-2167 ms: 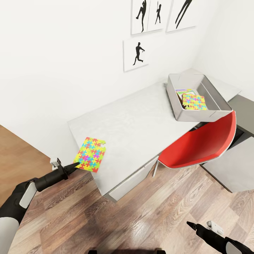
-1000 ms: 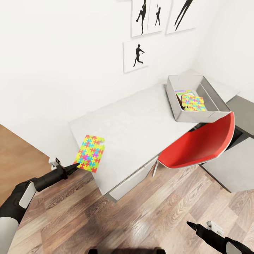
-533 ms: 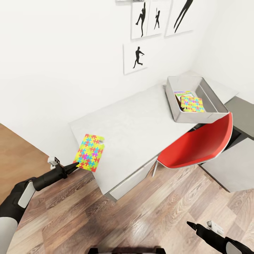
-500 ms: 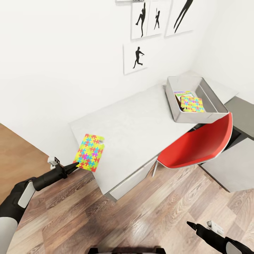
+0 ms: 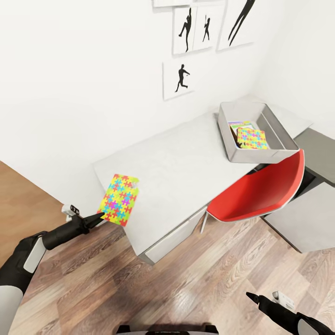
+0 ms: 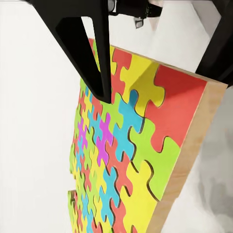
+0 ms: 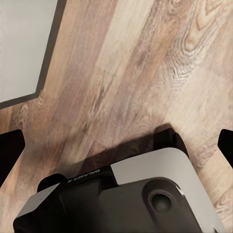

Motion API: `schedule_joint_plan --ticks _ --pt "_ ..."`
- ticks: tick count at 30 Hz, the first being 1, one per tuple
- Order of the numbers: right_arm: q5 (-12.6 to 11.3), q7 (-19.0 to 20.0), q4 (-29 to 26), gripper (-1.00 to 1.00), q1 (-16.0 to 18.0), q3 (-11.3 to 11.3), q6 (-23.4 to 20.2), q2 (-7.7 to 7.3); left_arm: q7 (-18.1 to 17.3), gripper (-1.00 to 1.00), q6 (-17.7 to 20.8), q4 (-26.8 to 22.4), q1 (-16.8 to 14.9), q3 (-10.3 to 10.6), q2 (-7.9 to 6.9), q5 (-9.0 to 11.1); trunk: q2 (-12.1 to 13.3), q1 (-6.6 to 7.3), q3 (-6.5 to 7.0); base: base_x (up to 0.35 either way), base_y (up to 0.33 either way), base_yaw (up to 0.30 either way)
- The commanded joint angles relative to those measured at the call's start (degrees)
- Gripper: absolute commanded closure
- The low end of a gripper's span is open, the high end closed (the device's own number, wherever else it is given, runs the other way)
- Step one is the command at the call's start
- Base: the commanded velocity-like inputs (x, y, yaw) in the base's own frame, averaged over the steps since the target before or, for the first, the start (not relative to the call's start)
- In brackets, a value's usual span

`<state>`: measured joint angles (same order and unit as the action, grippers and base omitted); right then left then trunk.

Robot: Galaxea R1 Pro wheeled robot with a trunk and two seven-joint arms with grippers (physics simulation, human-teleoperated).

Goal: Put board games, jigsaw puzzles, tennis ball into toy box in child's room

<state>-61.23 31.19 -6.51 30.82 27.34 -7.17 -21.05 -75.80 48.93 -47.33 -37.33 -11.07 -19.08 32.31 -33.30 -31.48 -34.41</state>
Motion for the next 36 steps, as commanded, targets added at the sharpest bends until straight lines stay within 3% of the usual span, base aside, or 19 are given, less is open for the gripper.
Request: schedule_joint_plan --ticks 1,11,19,26,36 --pt "-0.6 0.2 0.0 -1.0 0.0 0.3 -0.4 -0.04 0.0 1.0 0.6 -0.2 0.0 0.0 -0.01 0.1 0.4 0.21 0.13 0.0 0.0 0.0" --pt "-0.8 0.2 0.0 -1.0 0.0 0.1 -0.1 -0.05 -0.1 1.0 1.1 -1.1 0.1 0.3 0.02 0.0 4.4 2.4 1.93 0.0 0.0 0.0" --pt "-1.1 0.1 0.0 -1.0 0.0 -0.1 -0.1 -0.05 -0.1 1.0 3.8 -3.9 0.2 0.6 0.08 0.0 7.6 4.16 3.36 0.0 0.0 0.0" --pt "-1.1 0.1 0.0 -1.0 0.0 -0.1 -0.1 -0.05 -0.1 1.0 5.9 -7.4 0.5 3.0 0.02 -0.1 10.4 5.7 4.62 0.0 0.0 0.0" --pt "-1.1 0.0 0.0 -1.0 0.0 -0.2 -0.1 -0.05 -0.1 1.0 7.9 -10.5 0.6 3.2 -0.06 -0.1 10.4 5.7 4.62 0.0 0.0 0.0"
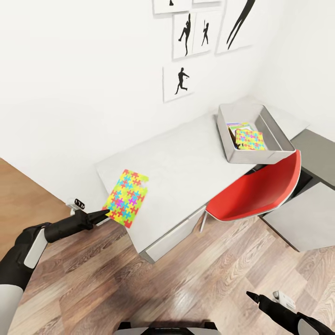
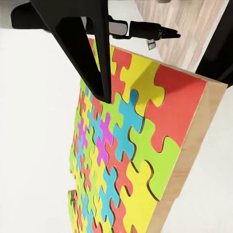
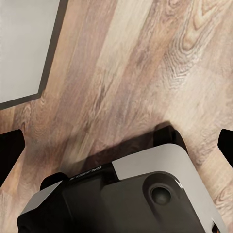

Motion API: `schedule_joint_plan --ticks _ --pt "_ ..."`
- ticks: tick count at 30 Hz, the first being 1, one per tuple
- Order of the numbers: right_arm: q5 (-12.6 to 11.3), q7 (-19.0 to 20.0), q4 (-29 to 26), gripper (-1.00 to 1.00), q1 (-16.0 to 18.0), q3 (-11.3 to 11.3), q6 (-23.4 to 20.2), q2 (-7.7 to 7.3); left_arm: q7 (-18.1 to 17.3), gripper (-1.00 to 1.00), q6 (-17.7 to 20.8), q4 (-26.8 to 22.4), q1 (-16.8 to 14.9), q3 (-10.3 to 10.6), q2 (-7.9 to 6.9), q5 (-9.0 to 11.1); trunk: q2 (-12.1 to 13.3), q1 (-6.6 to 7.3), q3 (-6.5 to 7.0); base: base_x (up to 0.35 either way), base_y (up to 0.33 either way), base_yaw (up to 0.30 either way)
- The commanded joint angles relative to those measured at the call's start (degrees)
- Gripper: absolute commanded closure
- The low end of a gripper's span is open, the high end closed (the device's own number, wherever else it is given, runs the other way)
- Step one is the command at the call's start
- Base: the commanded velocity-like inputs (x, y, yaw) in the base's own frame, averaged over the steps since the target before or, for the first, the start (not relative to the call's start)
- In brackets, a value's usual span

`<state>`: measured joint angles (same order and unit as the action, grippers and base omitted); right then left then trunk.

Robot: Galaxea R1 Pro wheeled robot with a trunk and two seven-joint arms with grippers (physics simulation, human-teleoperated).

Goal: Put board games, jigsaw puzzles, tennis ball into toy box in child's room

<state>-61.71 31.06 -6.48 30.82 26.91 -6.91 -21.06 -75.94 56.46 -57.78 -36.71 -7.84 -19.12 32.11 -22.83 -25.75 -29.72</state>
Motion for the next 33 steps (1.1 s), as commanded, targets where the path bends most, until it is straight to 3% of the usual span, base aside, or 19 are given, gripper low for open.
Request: schedule_joint_plan --ticks 1,12,33 --pt "-0.6 0.1 0.0 -1.0 0.0 0.3 -0.4 0.02 0.0 1.0 0.7 -1.7 0.0 0.1 -0.03 0.1 -0.1 -0.03 -0.08 0.0 0.0 0.0" --pt "-0.6 0.1 0.0 -1.0 0.0 0.2 -0.3 0.05 0.0 1.0 1.2 -2.7 0.1 2.0 0.03 0.1 -0.1 -0.03 -0.08 0.0 0.0 0.0" --pt "-0.6 -0.7 0.0 -1.0 0.0 0.2 -0.3 0.05 0.0 1.0 2.5 -3.1 0.1 2.1 -0.19 0.1 -0.1 -0.03 -0.08 0.0 0.0 0.0"
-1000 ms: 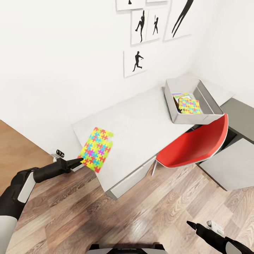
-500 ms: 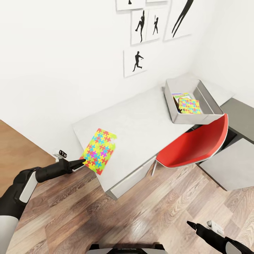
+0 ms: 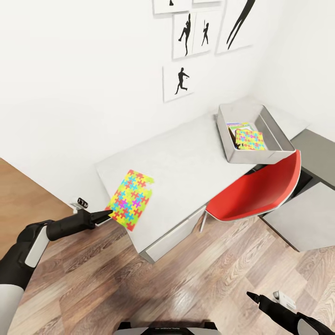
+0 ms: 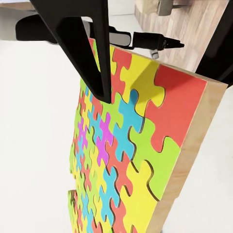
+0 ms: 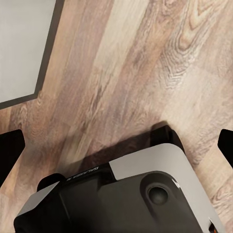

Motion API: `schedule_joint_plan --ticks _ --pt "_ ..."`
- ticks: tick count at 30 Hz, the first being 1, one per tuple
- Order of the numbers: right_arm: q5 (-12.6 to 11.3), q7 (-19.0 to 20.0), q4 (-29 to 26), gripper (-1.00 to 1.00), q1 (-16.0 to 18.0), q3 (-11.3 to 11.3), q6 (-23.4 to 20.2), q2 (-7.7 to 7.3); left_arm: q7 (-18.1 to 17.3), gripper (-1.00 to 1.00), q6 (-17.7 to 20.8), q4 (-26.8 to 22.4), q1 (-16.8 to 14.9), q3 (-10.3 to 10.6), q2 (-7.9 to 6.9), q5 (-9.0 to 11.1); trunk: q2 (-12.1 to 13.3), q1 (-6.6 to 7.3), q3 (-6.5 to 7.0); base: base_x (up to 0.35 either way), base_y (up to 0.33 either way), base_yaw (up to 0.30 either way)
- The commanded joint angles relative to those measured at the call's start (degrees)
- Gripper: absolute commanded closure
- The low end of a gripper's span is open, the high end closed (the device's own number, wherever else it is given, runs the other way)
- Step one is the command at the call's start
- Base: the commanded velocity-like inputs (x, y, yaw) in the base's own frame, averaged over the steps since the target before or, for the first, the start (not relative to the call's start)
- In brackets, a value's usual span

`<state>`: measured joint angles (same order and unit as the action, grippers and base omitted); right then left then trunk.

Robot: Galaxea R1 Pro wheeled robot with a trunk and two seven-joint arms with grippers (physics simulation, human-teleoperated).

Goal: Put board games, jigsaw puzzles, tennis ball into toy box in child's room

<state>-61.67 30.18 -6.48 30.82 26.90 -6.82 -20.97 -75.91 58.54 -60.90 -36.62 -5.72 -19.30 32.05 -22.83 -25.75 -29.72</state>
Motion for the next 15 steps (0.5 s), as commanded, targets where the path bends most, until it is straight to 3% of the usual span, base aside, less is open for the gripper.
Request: schedule_joint_plan --ticks 1,6,8,15 --pt "-0.6 0.1 0.0 -1.0 0.0 0.3 -0.4 -0.03 0.0 1.0 0.4 0.0 0.0 0.0 -0.06 0.1 -0.1 -0.03 -0.08 0.0 0.0 0.0" --pt "-0.6 0.1 0.0 -1.0 0.0 0.3 -0.3 -0.03 -0.1 1.0 0.5 0.0 0.0 0.0 -1.0 0.1 -0.1 -0.03 -0.08 0.0 0.0 0.0" --pt "-0.6 0.1 0.0 -1.0 0.0 0.3 -0.3 -0.03 -0.9 1.0 0.9 -0.8 0.0 0.0 -2.07 0.2 -0.1 -0.03 -0.08 0.0 0.0 0.0" --pt "-0.6 0.2 0.0 -1.0 0.0 0.3 -0.3 -0.03 -2.4 1.0 1.5 -3.8 -1.1 -0.3 -2.26 0.4 -0.1 -0.03 -0.08 0.0 0.0 0.0"
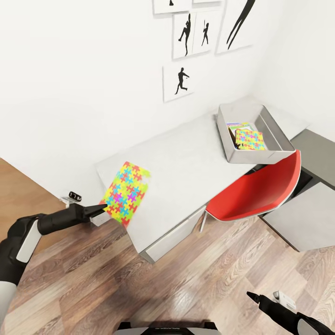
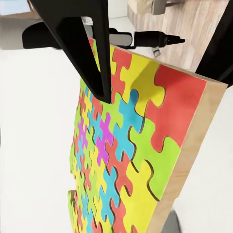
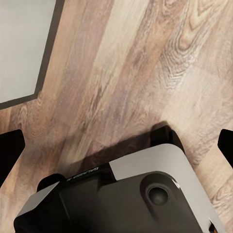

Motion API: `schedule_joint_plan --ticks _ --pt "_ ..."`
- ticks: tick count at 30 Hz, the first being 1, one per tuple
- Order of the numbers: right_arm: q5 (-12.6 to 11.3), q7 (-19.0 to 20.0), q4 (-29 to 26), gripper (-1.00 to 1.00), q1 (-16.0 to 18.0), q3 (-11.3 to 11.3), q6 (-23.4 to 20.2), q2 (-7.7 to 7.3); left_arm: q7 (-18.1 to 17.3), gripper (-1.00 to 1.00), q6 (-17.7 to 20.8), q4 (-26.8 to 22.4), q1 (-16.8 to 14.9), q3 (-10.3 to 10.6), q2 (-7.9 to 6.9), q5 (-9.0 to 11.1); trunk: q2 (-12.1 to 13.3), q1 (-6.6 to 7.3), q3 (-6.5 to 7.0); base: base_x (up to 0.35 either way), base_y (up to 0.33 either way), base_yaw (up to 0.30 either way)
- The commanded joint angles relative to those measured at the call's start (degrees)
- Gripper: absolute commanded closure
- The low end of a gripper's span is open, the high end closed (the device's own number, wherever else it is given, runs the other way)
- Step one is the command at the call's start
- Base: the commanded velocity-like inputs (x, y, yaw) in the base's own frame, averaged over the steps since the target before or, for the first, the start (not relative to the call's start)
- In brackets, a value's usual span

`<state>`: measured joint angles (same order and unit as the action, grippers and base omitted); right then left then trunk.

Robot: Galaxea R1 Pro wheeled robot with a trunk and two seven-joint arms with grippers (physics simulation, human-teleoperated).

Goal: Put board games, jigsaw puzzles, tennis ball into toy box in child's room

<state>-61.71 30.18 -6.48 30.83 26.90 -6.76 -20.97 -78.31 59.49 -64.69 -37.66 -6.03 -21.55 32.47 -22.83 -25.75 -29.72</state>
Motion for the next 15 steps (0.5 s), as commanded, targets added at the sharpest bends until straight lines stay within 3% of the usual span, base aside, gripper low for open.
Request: schedule_joint_plan --ticks 1,8,15 --pt "-0.6 0.1 0.0 -1.0 0.0 0.3 -0.4 -0.03 0.0 1.0 0.5 -0.5 -0.4 0.0 -0.01 0.0 -0.1 -0.03 -0.08 0.0 0.0 0.0" --pt "-0.6 0.2 0.0 -1.0 0.0 0.3 -0.4 -0.03 0.1 1.0 0.5 -1.2 -2.3 0.3 0.45 -0.1 -0.1 -0.03 -0.08 0.0 0.0 0.0" --pt "-0.6 0.2 0.0 -1.0 0.0 0.3 -0.4 -0.03 0.2 1.0 0.5 -0.5 -7.7 5.6 0.58 0.1 -0.1 -0.03 -0.08 0.0 0.0 0.0"
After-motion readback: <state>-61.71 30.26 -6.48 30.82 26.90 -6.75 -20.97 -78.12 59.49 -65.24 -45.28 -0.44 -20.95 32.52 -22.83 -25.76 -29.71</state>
